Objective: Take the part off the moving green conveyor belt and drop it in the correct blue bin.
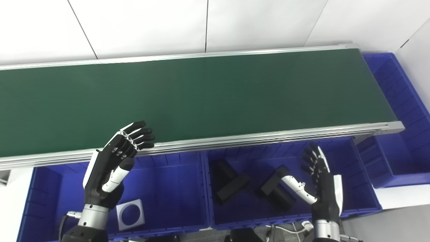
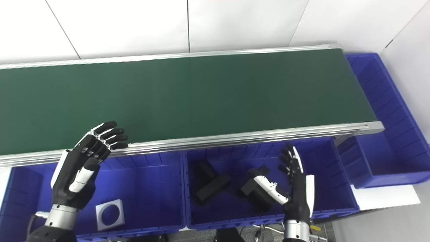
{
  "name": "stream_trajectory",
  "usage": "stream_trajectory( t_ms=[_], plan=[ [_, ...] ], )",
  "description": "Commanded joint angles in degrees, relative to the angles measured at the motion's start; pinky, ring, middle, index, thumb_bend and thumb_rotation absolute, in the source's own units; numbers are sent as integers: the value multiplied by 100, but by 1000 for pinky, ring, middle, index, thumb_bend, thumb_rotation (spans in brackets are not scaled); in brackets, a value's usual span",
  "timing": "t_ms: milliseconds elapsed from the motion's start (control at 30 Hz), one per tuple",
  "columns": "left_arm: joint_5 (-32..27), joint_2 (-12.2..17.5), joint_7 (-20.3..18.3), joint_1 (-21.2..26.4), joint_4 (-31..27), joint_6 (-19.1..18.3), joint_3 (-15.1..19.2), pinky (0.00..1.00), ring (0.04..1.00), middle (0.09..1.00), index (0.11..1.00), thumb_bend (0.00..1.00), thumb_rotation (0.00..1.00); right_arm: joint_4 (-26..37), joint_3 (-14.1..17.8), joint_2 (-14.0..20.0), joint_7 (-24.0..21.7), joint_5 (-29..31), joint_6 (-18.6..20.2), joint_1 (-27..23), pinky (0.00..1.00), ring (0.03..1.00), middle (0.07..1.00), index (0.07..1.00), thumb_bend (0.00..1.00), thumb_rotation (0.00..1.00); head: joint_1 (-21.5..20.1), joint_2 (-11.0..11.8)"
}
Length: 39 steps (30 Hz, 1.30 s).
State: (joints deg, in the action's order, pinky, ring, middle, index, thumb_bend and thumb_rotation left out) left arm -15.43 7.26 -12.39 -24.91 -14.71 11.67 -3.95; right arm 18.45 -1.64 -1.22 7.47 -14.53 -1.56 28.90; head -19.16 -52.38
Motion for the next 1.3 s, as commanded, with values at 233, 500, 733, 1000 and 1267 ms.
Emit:
stream_trajectory(
  t_ms=[233, 500, 733, 1000, 1267],
  plan=[
    [123, -71, -40, -3, -97, 171, -76, 672, 715, 746, 778, 824, 622, 1604, -895, -52, -749, -284, 368, -195, 779, 835, 851, 883, 825, 396, 334, 119],
    [405, -221, 22, -66, -142, 225, -195, 673, 714, 750, 783, 828, 638, 1506, -1594, -27, -1203, -520, 458, -729, 742, 813, 837, 887, 793, 513, 904, 282],
    [691, -355, 69, -157, -119, 335, -317, 682, 721, 758, 790, 844, 649, 982, -1744, -5, -1419, -115, 374, -1114, 710, 790, 829, 882, 717, 619, 1598, 461],
    [927, -517, 138, -270, -67, 435, -471, 699, 742, 771, 801, 836, 634, 287, -1662, 76, -1534, 543, 175, -1337, 687, 767, 813, 886, 641, 641, 2176, 598],
    [1200, -620, 184, -233, 148, 701, -562, 706, 779, 802, 841, 820, 667, -235, -1481, 284, -1561, 1020, -458, -1187, 653, 747, 794, 869, 628, 712, 2462, 747]
  ],
)
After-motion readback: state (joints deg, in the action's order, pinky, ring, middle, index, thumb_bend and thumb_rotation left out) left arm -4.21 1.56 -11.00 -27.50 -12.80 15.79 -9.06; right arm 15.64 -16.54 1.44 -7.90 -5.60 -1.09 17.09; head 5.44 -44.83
